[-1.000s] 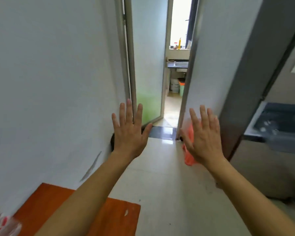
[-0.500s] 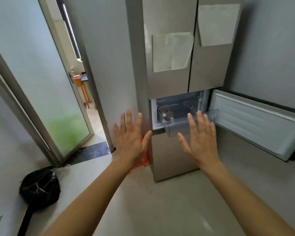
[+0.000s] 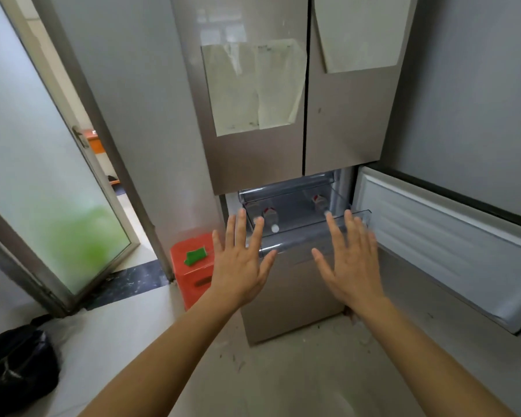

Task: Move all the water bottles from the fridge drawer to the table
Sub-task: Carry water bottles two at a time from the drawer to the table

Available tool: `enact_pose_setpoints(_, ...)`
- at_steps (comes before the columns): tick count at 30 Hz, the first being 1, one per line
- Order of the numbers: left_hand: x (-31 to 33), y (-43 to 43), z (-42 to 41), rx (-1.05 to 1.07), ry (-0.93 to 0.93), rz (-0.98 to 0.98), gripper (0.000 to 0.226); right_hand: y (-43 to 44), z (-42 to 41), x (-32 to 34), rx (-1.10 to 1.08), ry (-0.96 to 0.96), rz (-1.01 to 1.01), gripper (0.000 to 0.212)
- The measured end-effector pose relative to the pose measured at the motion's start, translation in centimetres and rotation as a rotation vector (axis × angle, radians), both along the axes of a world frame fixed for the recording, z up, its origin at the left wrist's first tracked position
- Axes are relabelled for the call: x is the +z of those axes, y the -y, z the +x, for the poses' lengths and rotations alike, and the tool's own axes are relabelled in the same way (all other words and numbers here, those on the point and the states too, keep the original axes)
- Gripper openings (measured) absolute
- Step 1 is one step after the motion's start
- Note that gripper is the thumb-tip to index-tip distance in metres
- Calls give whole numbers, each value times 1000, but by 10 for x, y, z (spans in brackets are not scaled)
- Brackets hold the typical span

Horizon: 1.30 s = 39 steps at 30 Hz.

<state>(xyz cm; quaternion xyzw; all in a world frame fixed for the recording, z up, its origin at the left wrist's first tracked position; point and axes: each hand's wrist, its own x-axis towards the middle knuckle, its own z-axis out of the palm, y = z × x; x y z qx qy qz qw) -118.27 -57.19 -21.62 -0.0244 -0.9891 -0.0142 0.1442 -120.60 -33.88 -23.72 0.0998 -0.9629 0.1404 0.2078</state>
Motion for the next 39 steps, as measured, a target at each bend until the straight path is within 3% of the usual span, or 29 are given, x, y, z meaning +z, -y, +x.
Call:
enact_pose_setpoints(6, -25, -3, -124, -53, 77, 17, 72, -1, -113, -12, -27, 84, 64, 75)
enact_pose_setpoints(15, -65, -39, -258, -137, 336, 10, 73, -46, -223, -28, -103, 220, 134, 76)
enact_pose_setpoints(21, -107, -62, -318, -30, 423, 85, 72, -78, -316, -64, -22, 360, 187, 71)
enact_pose_setpoints(26, -144, -77, -337, 152, 521, 197, 88, -85, -398, -98, 120, 557, 225, 62)
enact_pose_setpoints(29, -161, -82, -337, 254, 588, 283, 75, -84, -433, -117, 182, 679, 240, 61)
enact_pose_setpoints(35, -165, -80, -334, 330, 538, 308, 74, -79, -476, -153, 260, 904, 347, 70)
enact_pose_setpoints(39, -164, -81, -335, 333, 564, 307, 68, -68, -498, -163, 221, 978, 289, 75)
